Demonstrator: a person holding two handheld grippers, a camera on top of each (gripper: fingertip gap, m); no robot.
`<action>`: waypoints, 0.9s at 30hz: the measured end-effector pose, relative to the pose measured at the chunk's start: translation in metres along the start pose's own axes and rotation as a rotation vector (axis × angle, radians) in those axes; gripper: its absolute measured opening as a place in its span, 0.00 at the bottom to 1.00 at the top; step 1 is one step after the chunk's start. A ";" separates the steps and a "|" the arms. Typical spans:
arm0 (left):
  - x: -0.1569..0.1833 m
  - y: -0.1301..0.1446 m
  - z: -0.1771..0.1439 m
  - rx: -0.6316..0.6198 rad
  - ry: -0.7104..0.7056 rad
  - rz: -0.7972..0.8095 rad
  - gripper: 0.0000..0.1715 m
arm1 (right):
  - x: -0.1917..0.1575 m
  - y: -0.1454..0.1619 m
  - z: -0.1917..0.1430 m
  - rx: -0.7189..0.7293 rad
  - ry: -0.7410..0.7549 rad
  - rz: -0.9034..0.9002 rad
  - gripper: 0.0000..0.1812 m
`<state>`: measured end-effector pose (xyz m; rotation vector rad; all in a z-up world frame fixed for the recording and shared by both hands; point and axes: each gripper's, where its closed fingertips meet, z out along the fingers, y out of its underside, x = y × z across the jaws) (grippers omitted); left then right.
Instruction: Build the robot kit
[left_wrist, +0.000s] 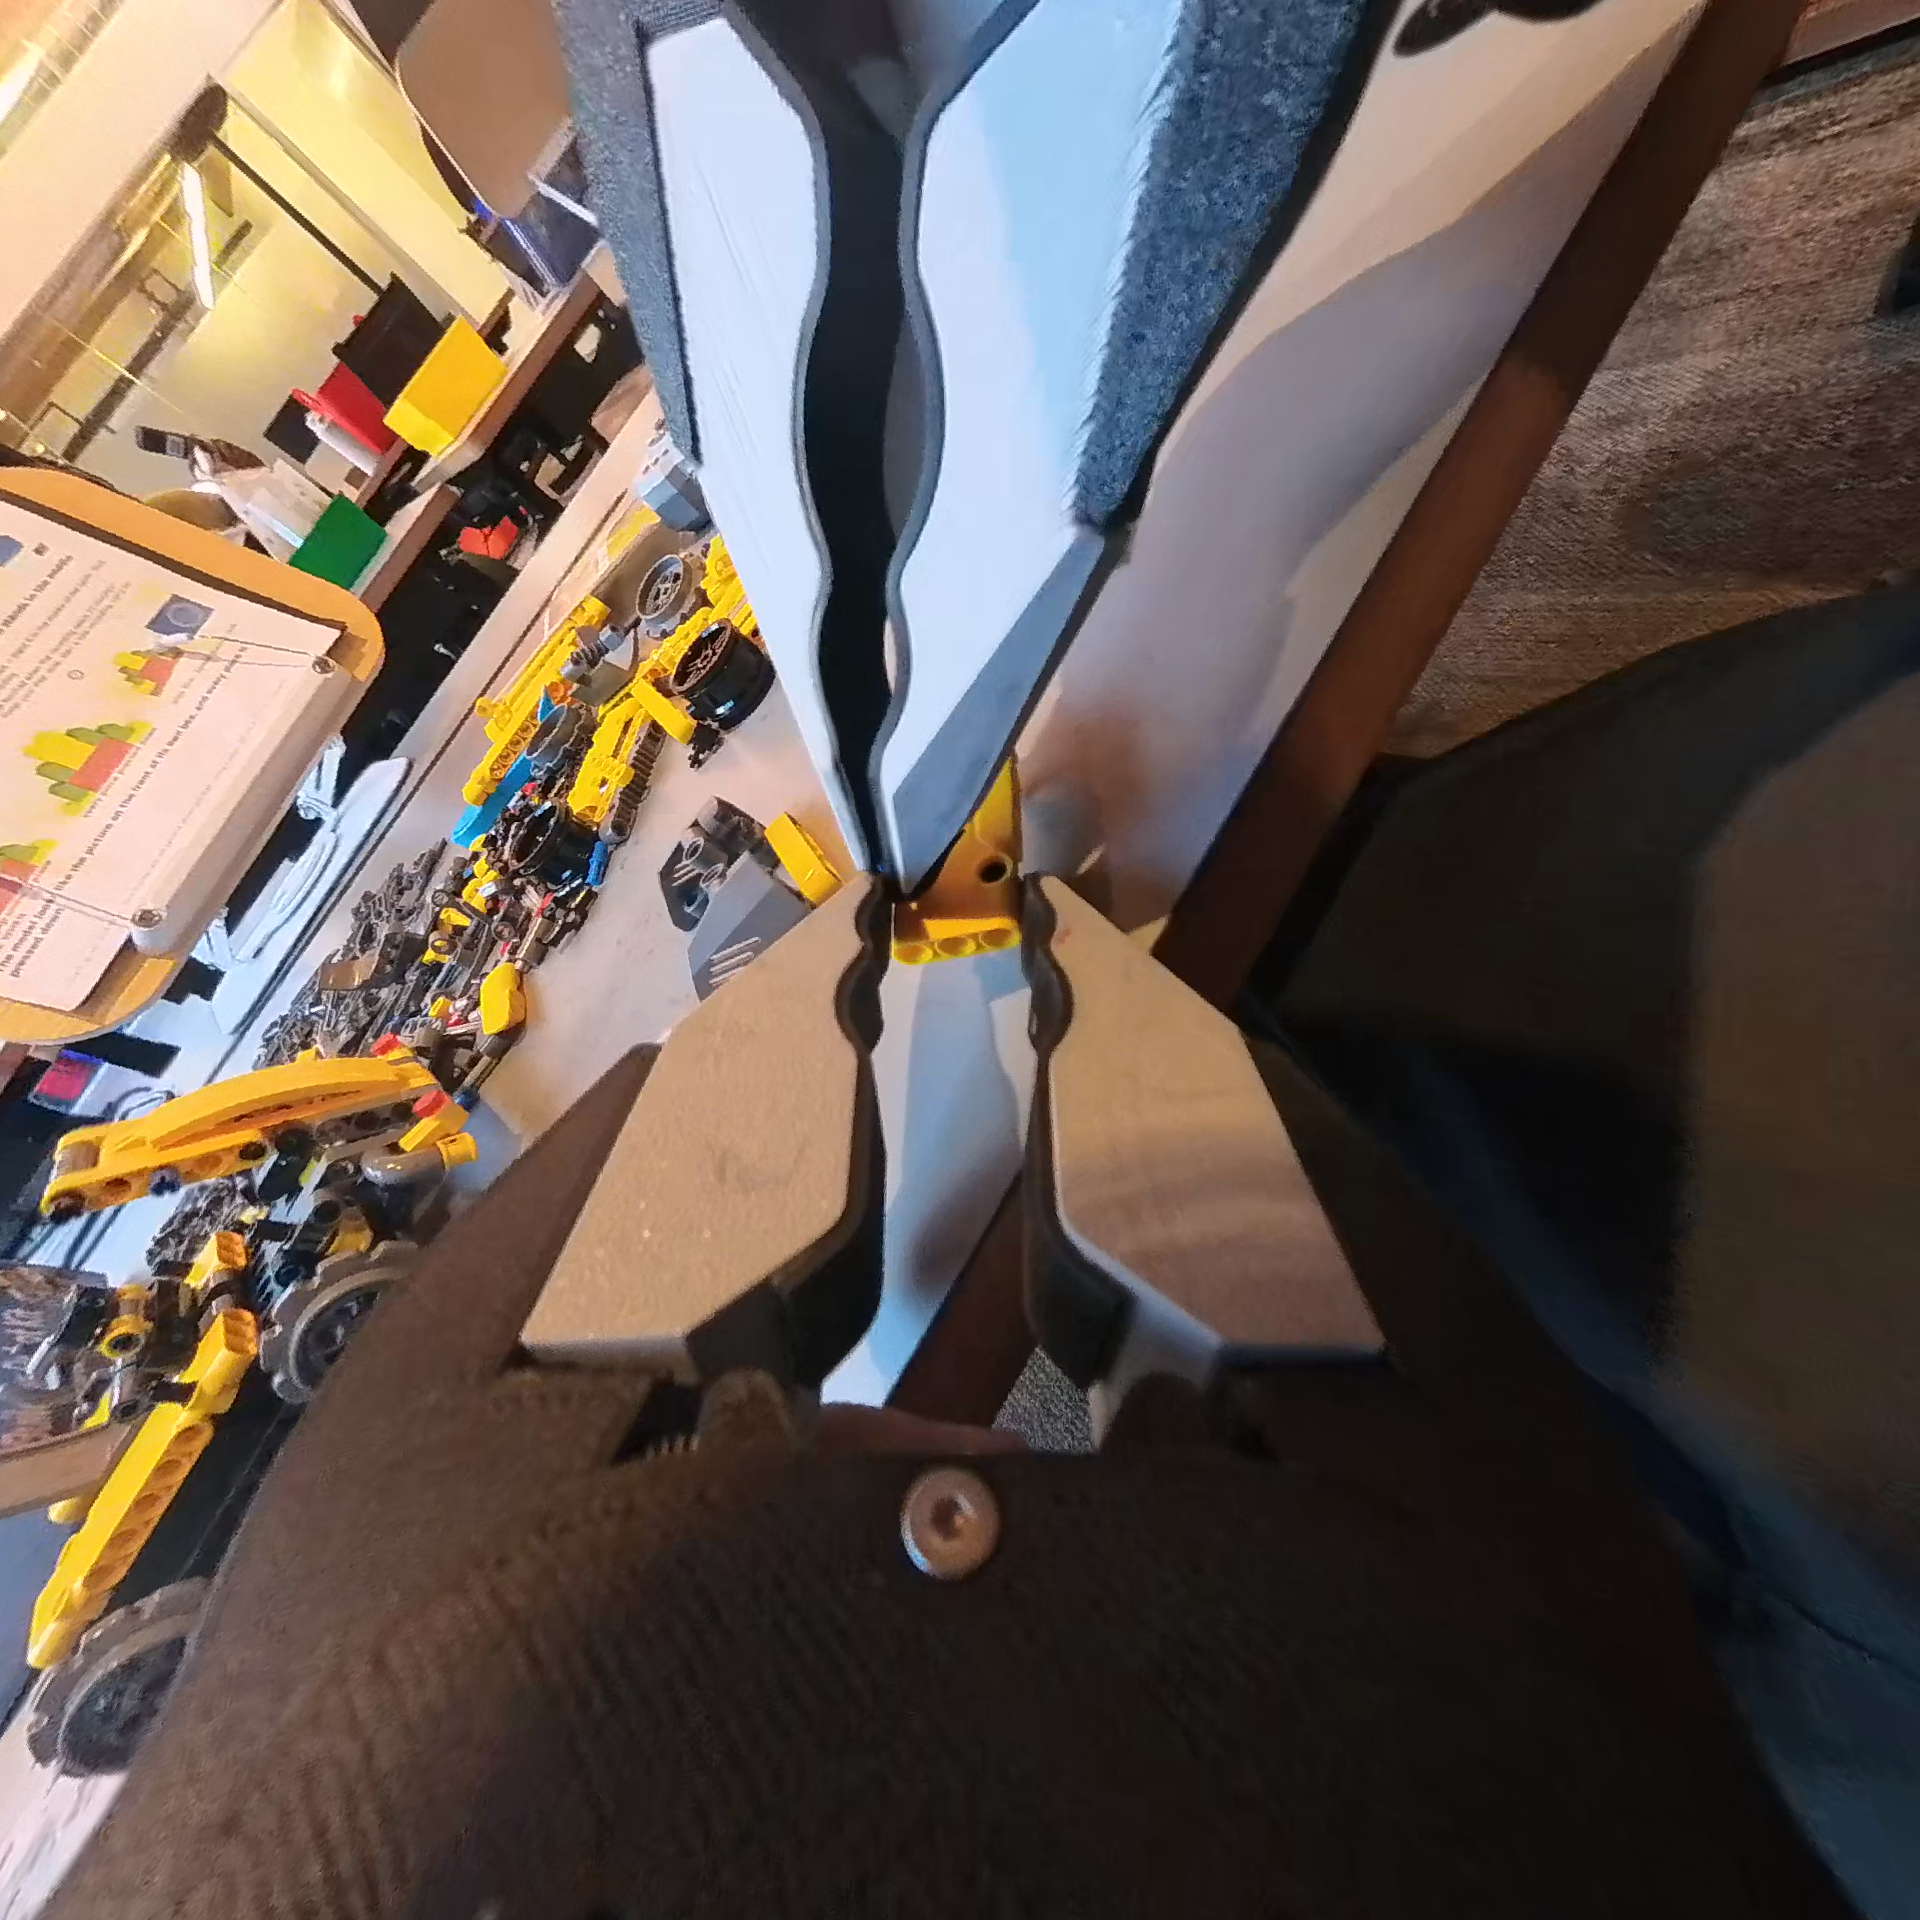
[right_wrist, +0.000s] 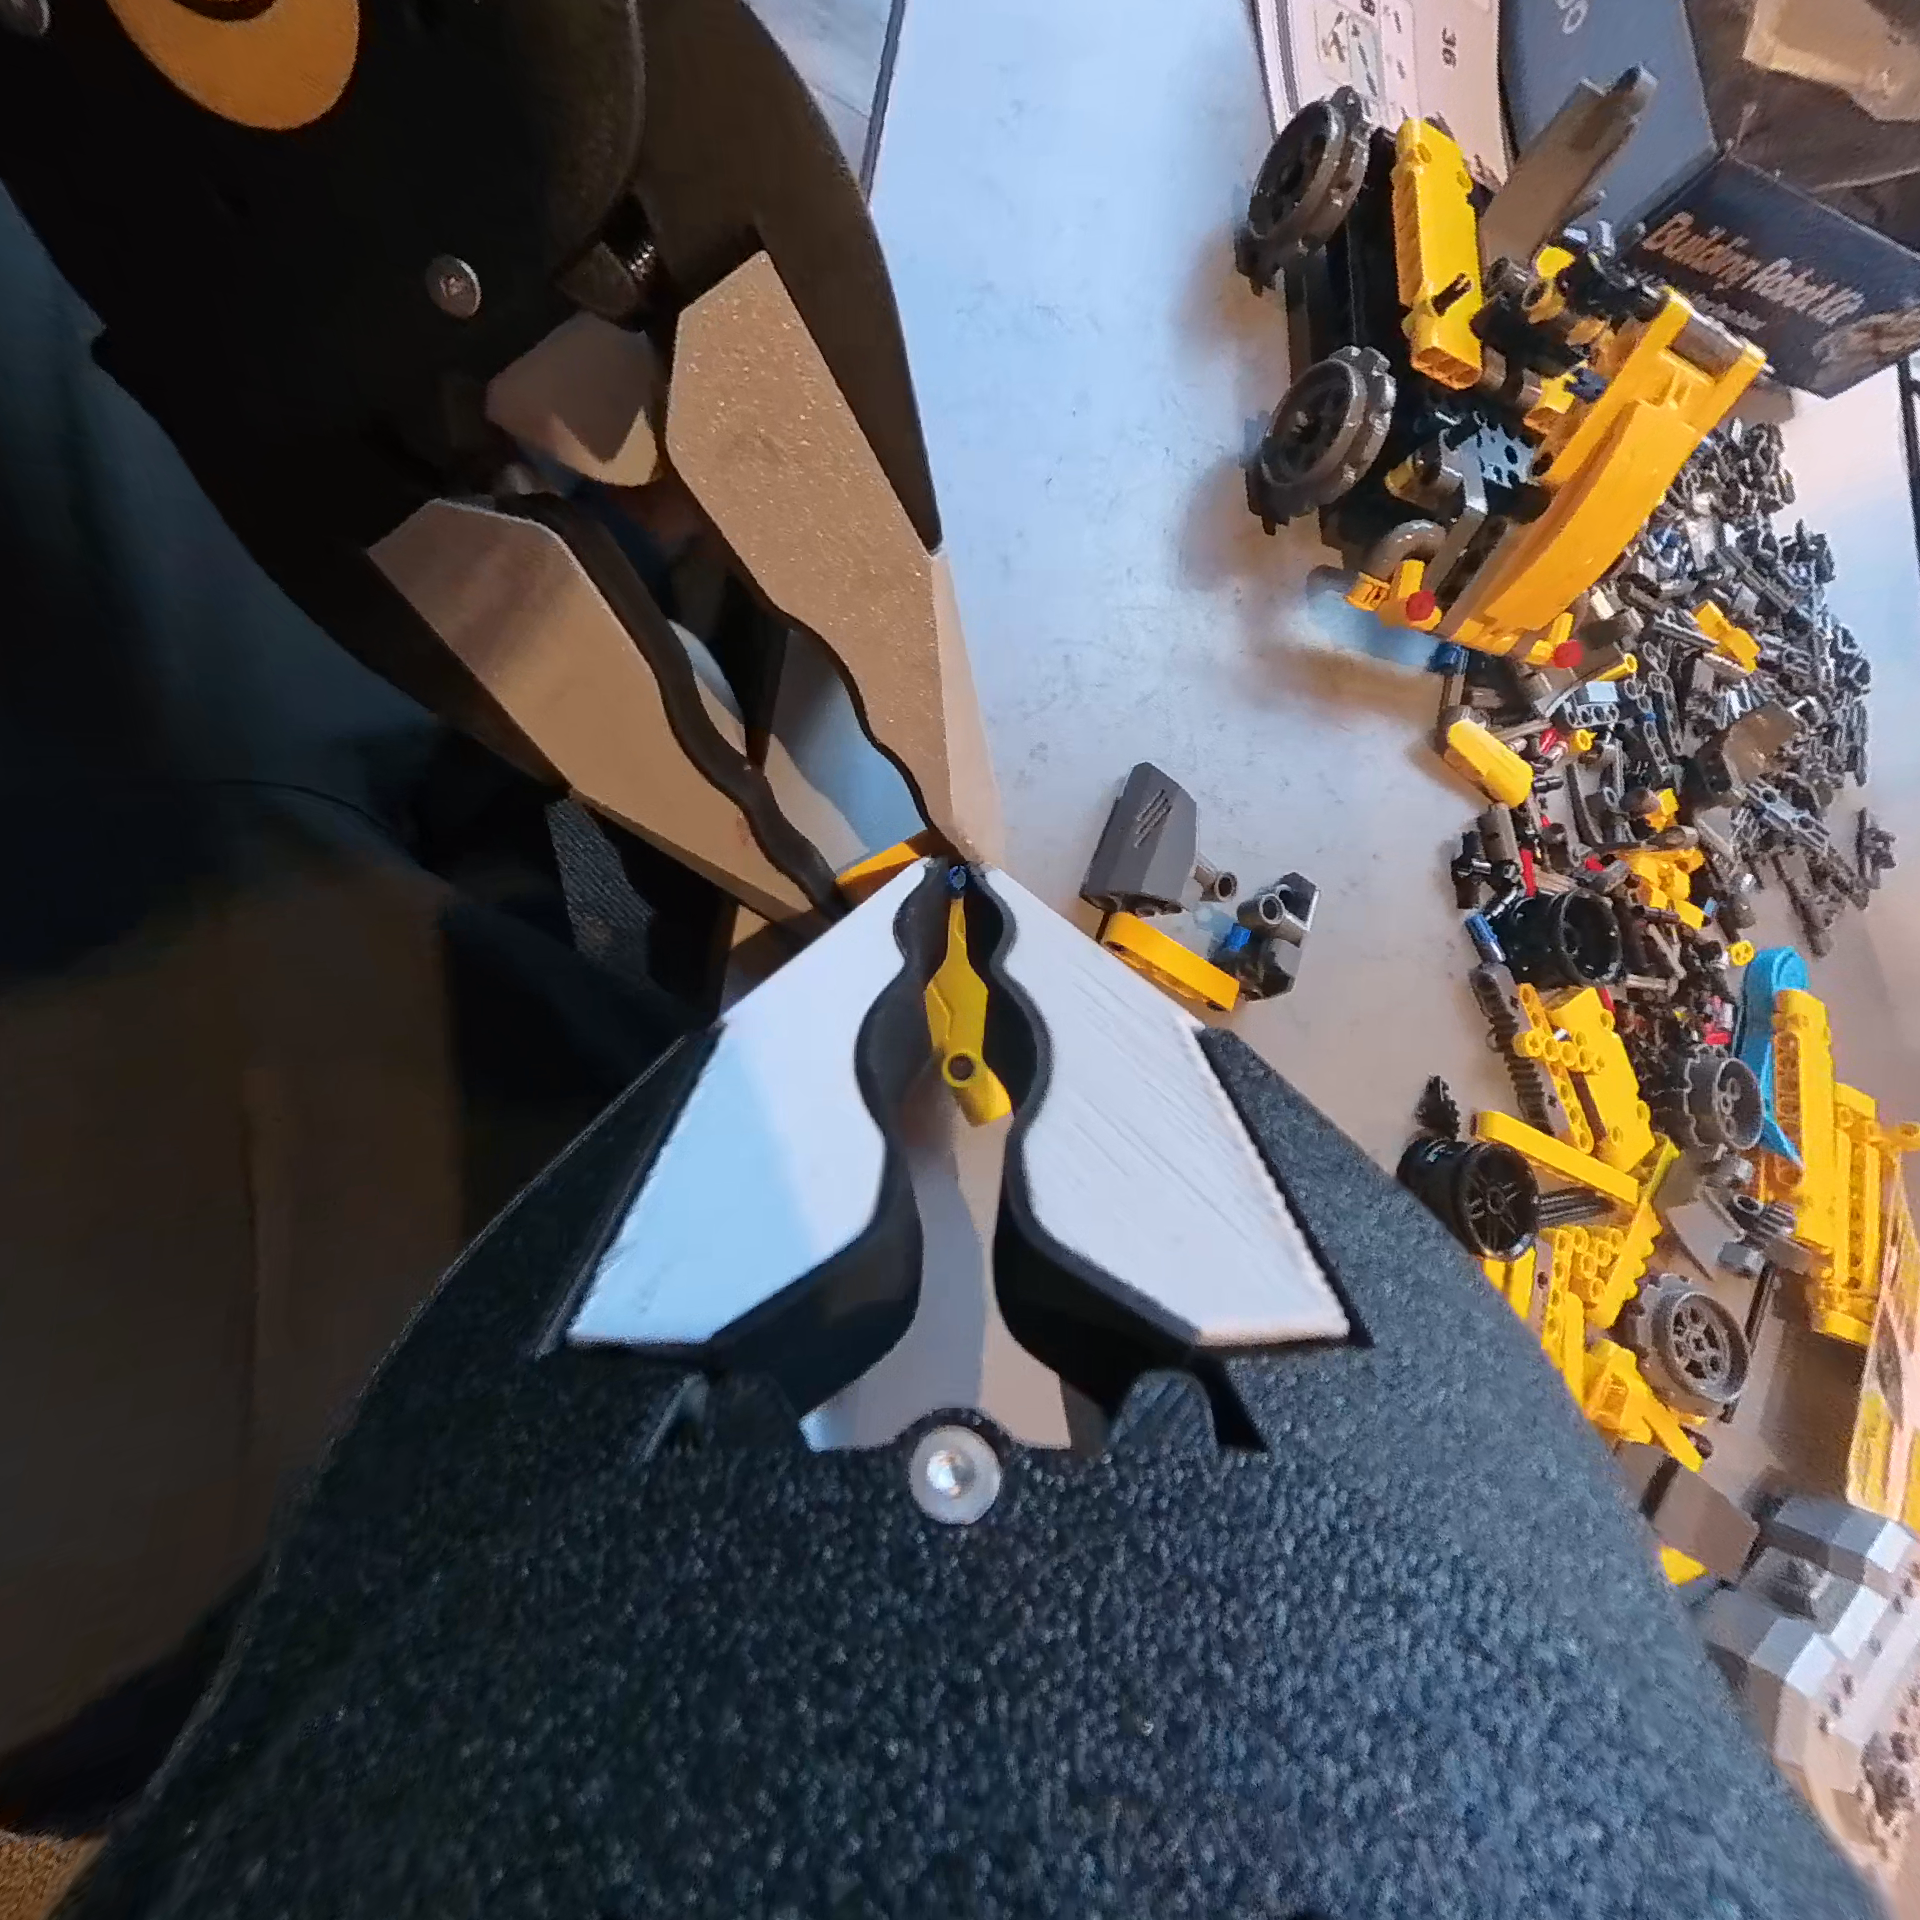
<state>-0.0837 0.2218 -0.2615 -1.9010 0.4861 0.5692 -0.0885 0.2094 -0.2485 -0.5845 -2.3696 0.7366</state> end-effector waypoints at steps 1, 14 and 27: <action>0.001 -0.001 0.000 0.003 0.003 0.005 0.14 | -0.001 0.000 -0.001 -0.005 -0.008 -0.010 0.02; 0.003 -0.003 0.000 0.049 0.031 0.001 0.14 | -0.001 -0.001 -0.003 0.053 -0.009 0.056 0.03; 0.005 -0.004 0.000 0.046 0.032 0.000 0.14 | -0.001 -0.002 -0.005 0.038 -0.010 0.019 0.02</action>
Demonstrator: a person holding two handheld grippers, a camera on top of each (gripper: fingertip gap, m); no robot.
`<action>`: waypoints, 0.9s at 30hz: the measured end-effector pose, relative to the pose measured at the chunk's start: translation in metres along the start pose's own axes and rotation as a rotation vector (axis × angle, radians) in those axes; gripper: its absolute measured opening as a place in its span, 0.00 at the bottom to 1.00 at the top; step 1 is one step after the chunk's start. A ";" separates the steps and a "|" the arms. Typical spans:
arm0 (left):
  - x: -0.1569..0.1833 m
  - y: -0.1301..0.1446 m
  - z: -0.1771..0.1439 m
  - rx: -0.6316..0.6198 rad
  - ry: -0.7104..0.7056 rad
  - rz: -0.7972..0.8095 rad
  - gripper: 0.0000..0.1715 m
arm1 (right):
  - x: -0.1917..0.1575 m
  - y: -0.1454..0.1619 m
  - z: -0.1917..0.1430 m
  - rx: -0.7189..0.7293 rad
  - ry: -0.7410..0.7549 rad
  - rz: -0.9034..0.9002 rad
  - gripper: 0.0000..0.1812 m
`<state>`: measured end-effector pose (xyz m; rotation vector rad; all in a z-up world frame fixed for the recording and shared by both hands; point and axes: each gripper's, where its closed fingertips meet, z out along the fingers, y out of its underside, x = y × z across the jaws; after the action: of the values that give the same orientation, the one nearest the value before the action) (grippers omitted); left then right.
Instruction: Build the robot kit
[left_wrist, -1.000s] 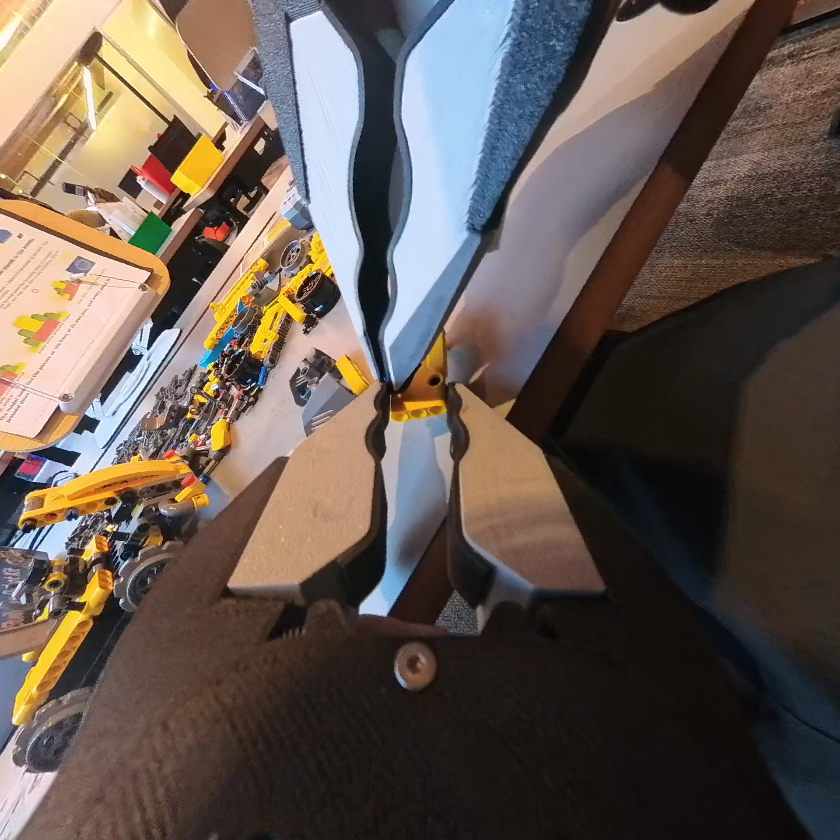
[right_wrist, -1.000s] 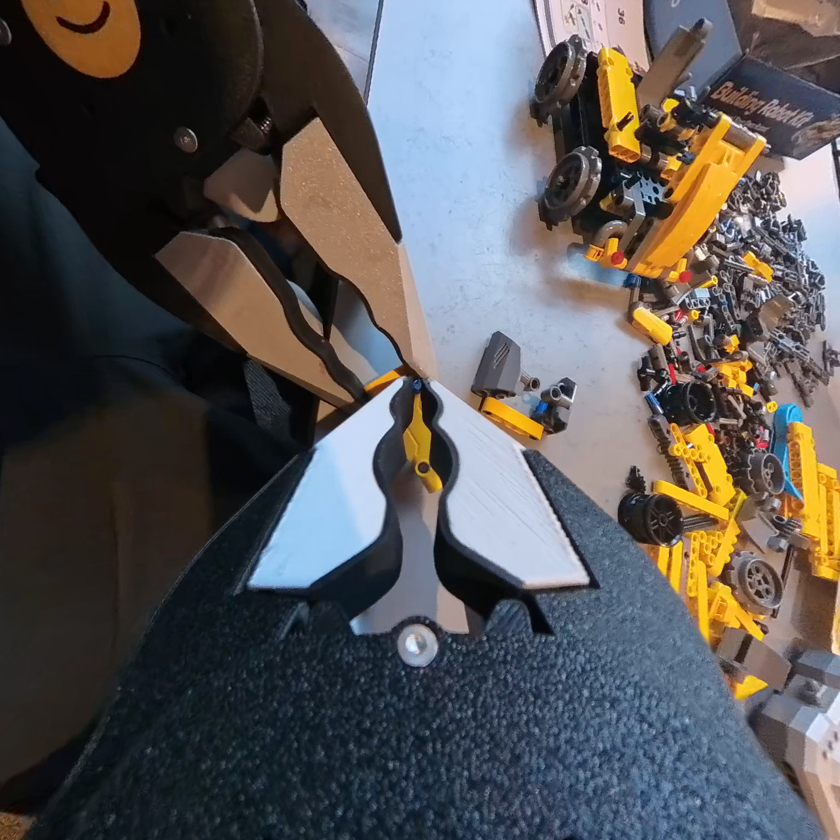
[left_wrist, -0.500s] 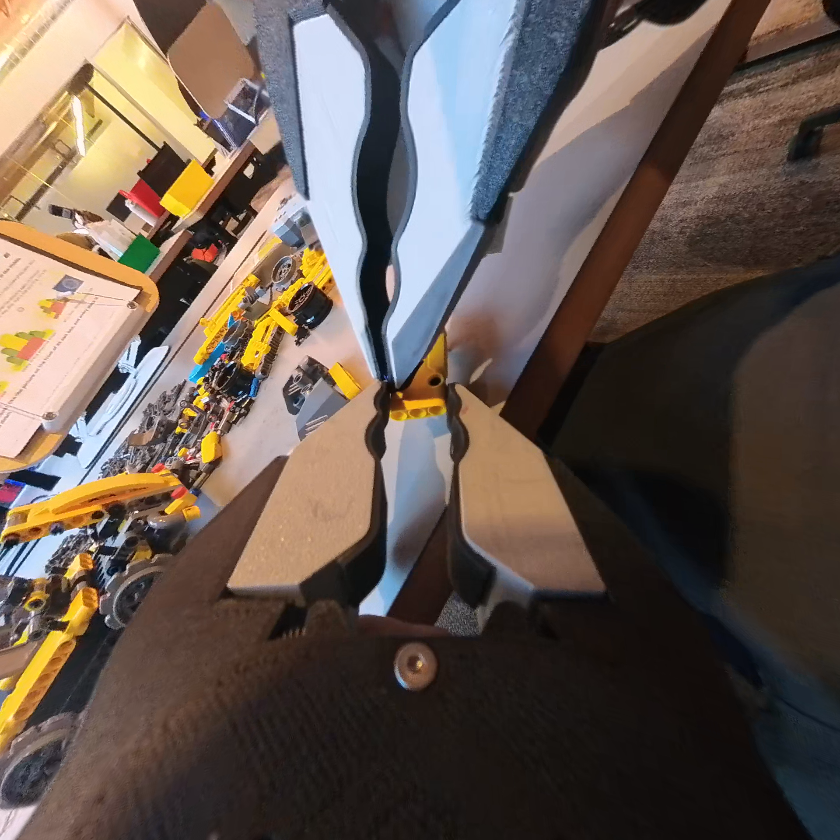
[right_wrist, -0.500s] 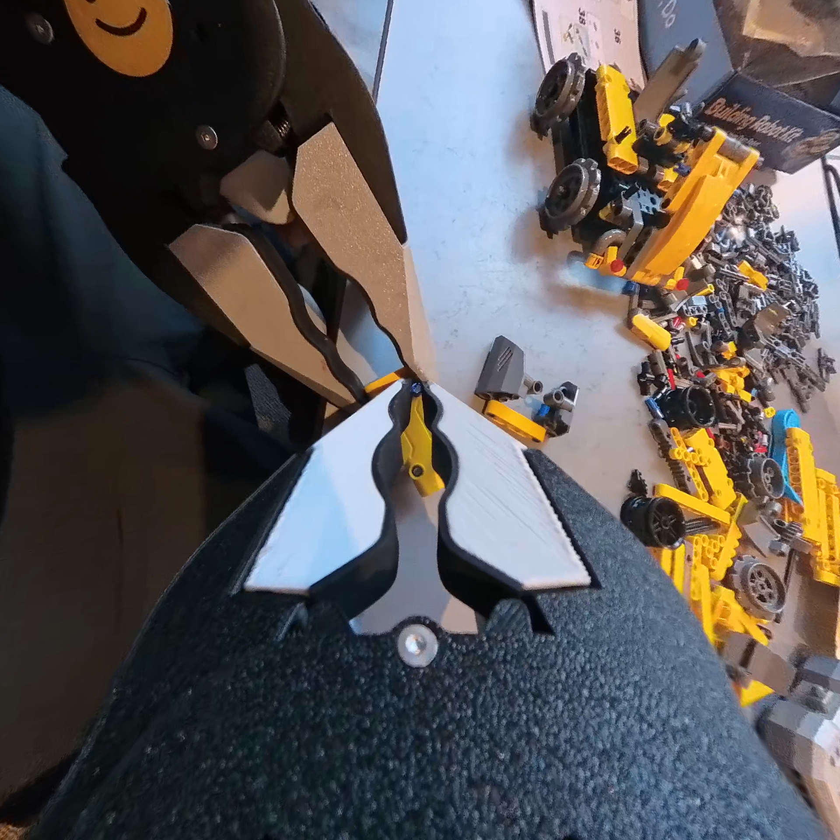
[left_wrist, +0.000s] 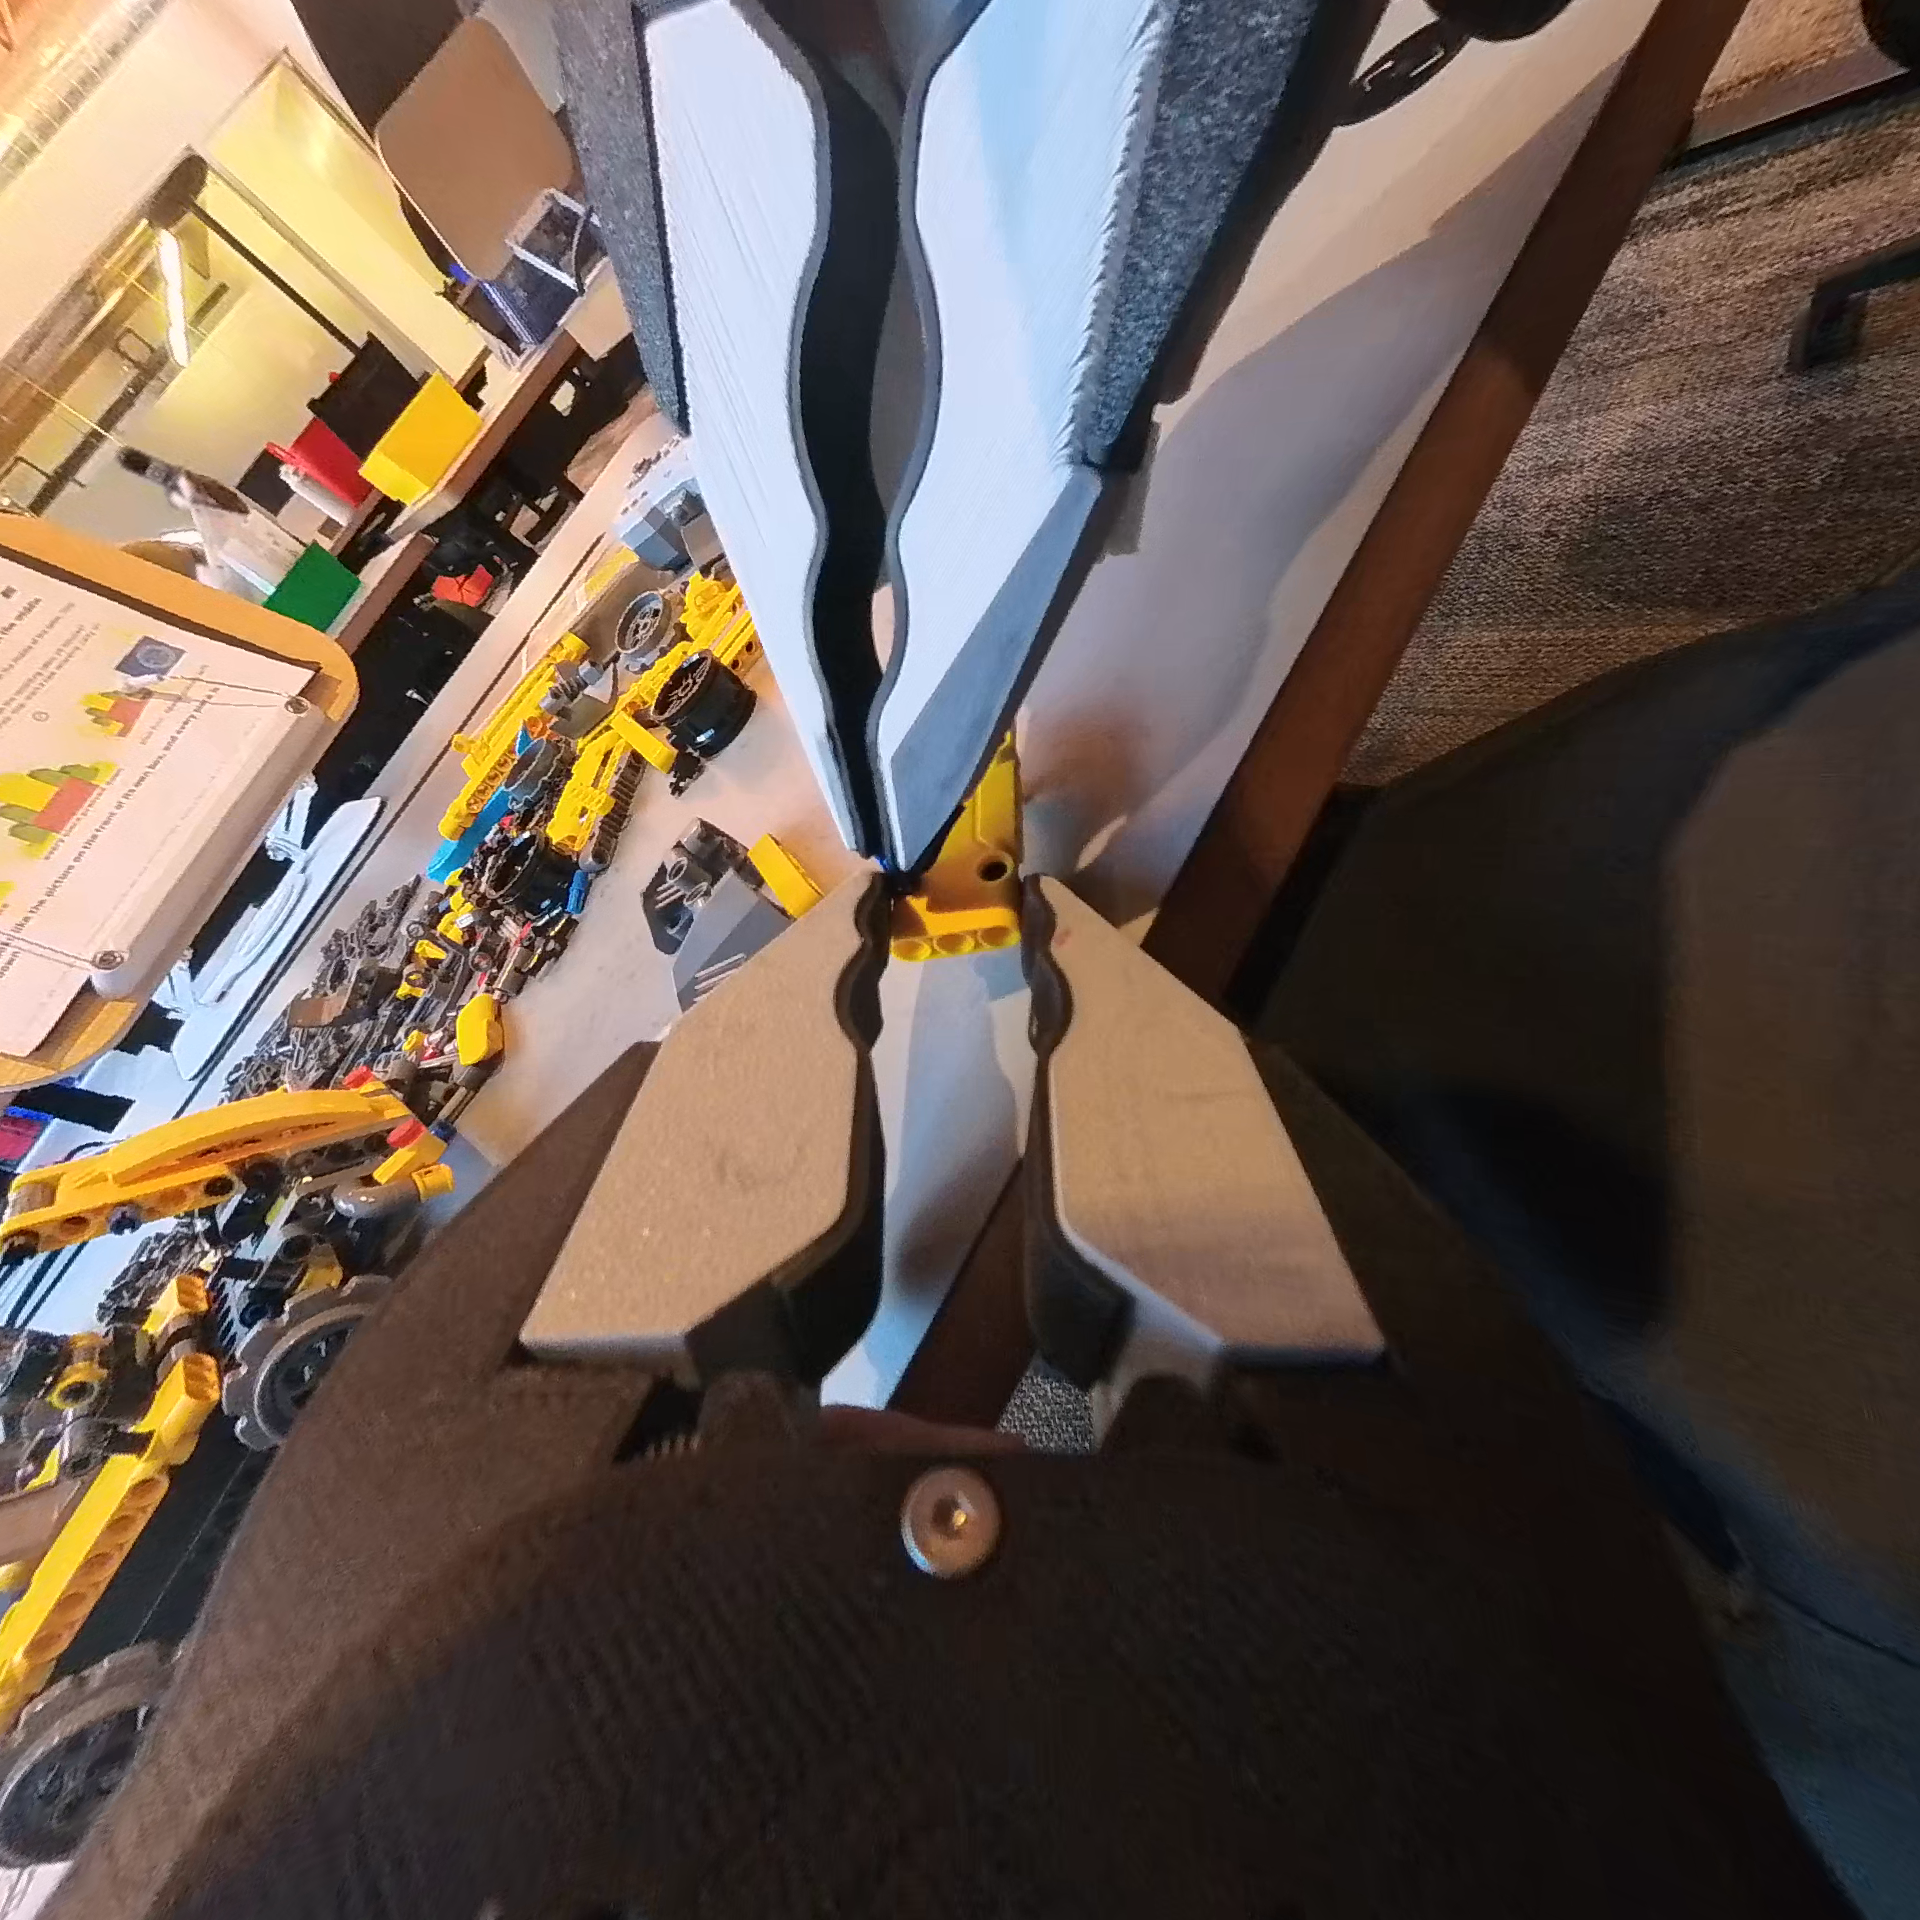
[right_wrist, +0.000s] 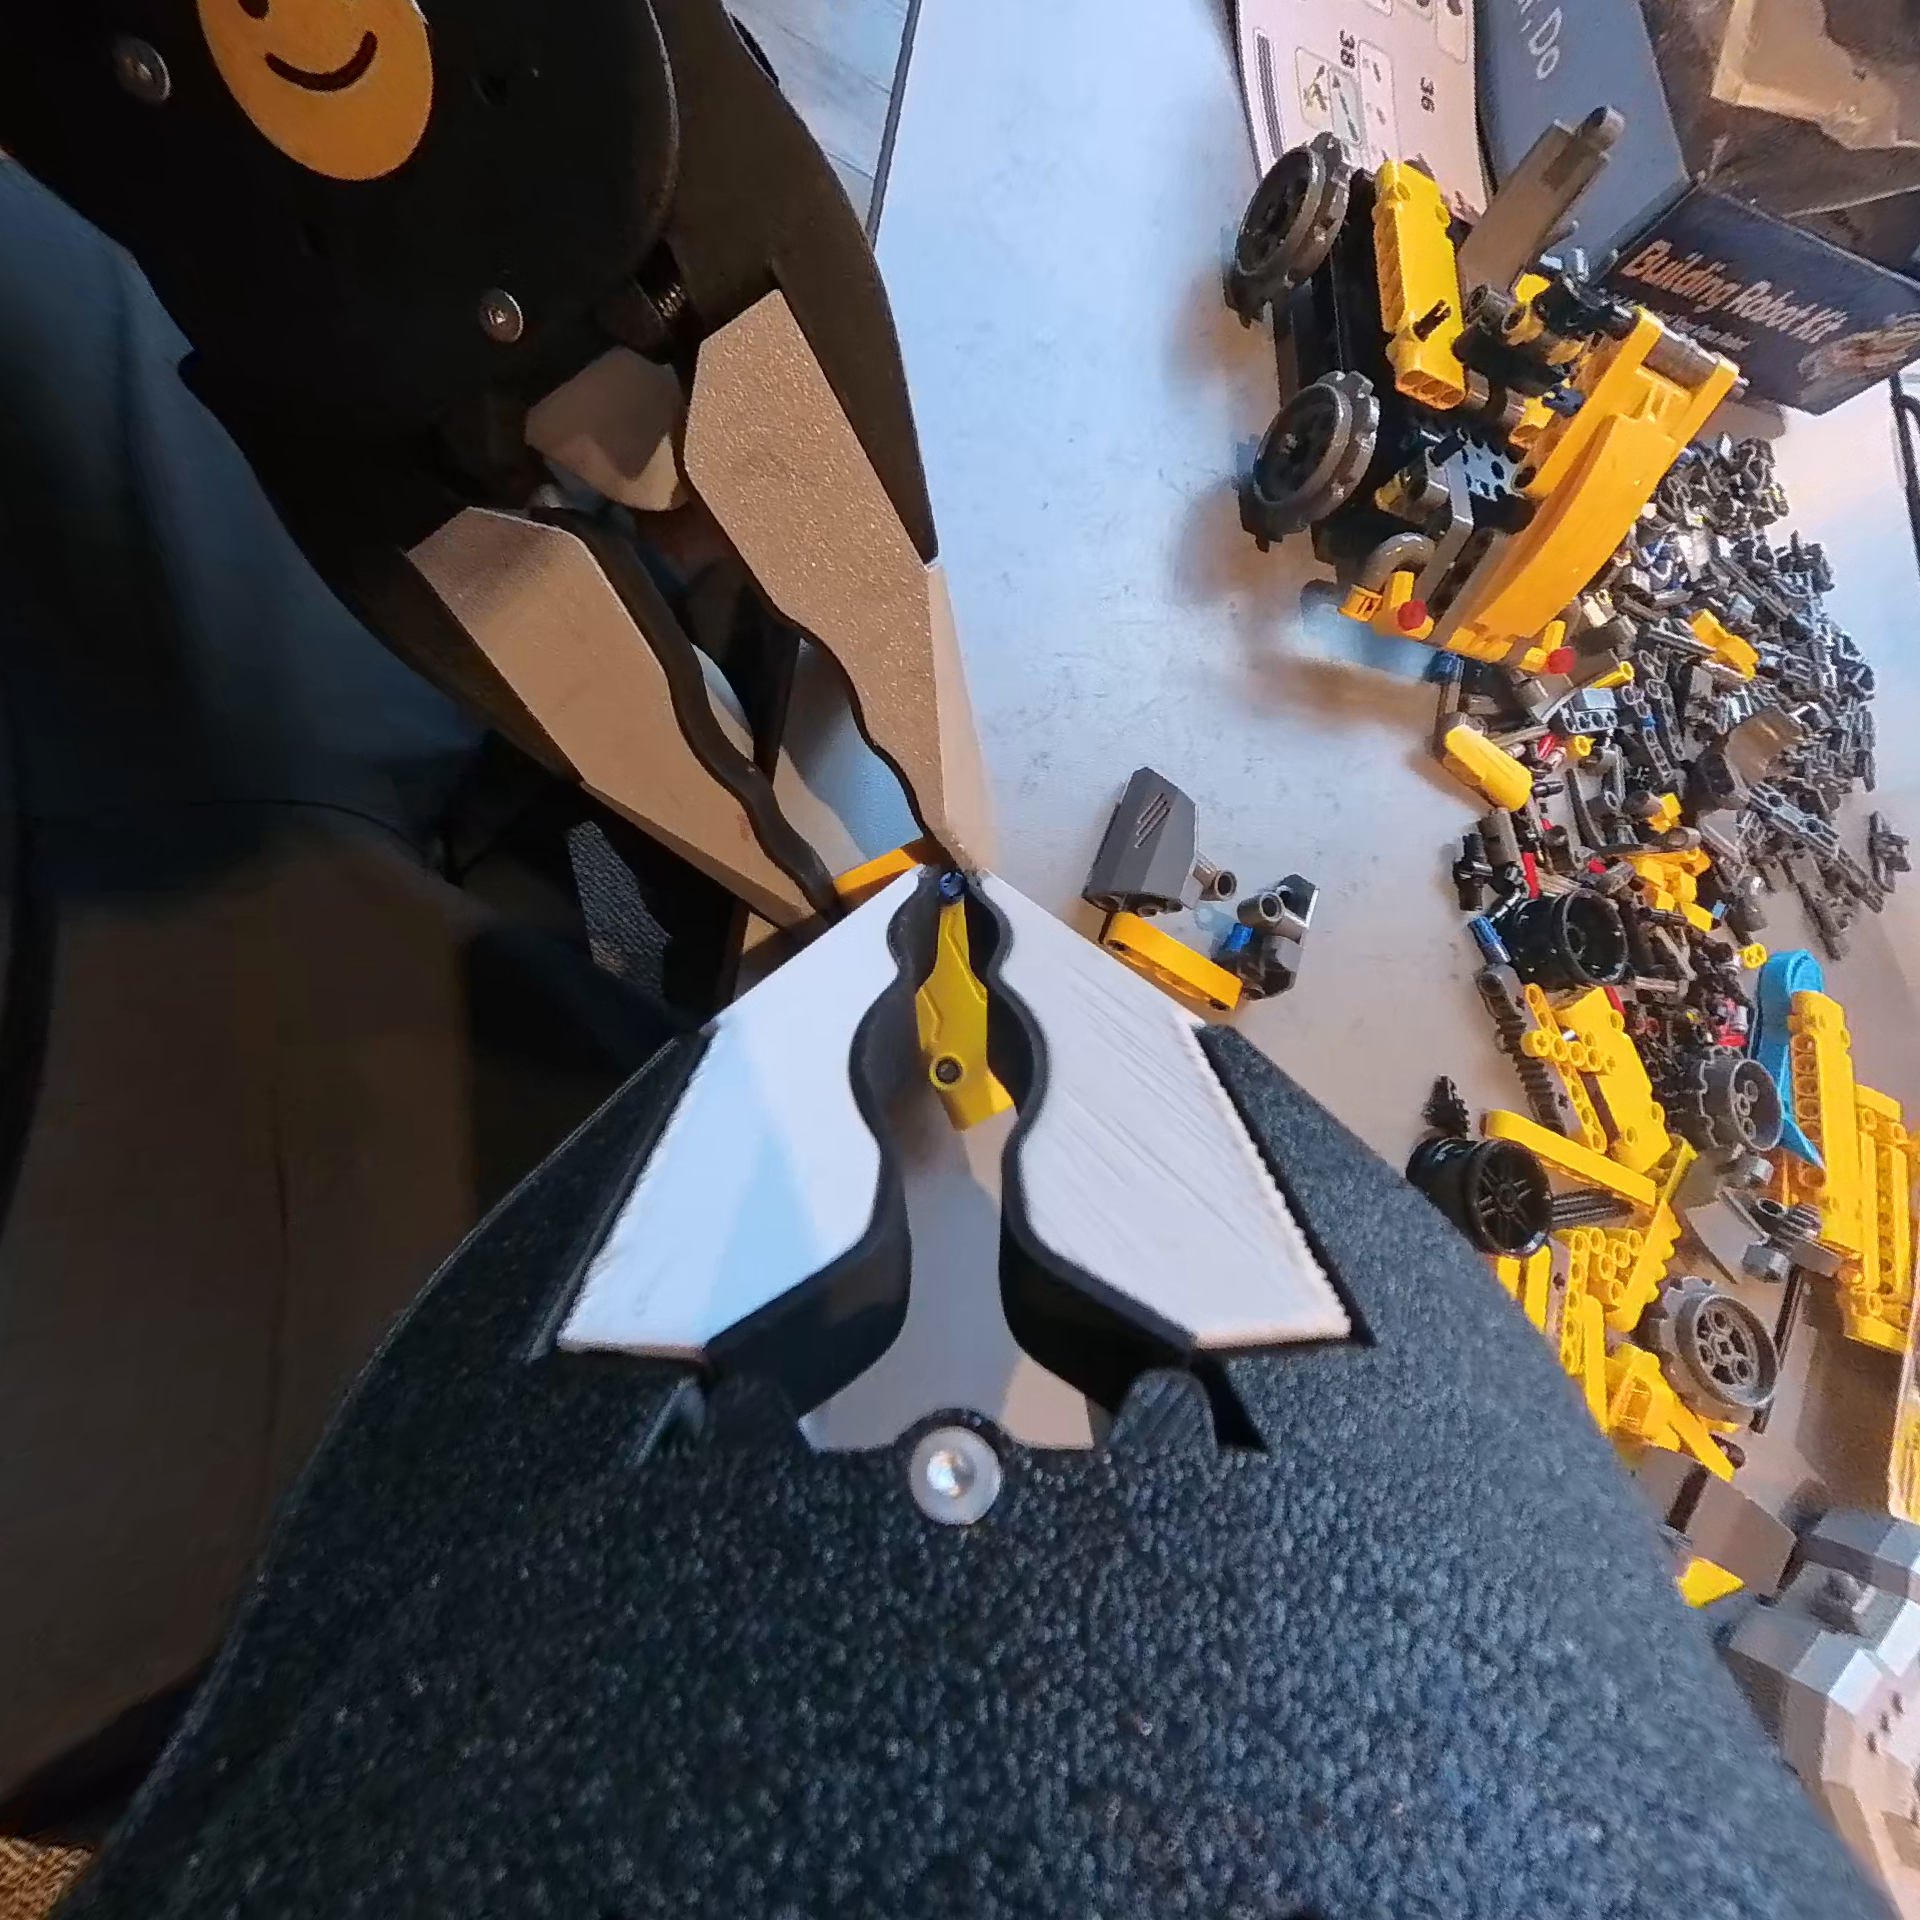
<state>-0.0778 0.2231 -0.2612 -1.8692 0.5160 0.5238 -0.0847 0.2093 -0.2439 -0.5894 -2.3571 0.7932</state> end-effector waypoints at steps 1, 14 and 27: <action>0.000 0.000 0.000 0.000 -0.001 0.003 0.14 | 0.000 0.000 0.000 0.001 -0.003 0.001 0.02; 0.001 0.000 -0.001 0.006 0.008 0.014 0.14 | -0.002 0.000 0.001 -0.025 -0.109 -0.081 0.00; 0.002 0.000 -0.001 0.002 0.011 -0.010 0.14 | -0.002 0.000 0.002 -0.084 -0.096 -0.044 0.01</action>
<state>-0.0761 0.2224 -0.2619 -1.8733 0.5139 0.5067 -0.0850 0.2071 -0.2458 -0.5425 -2.4927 0.7208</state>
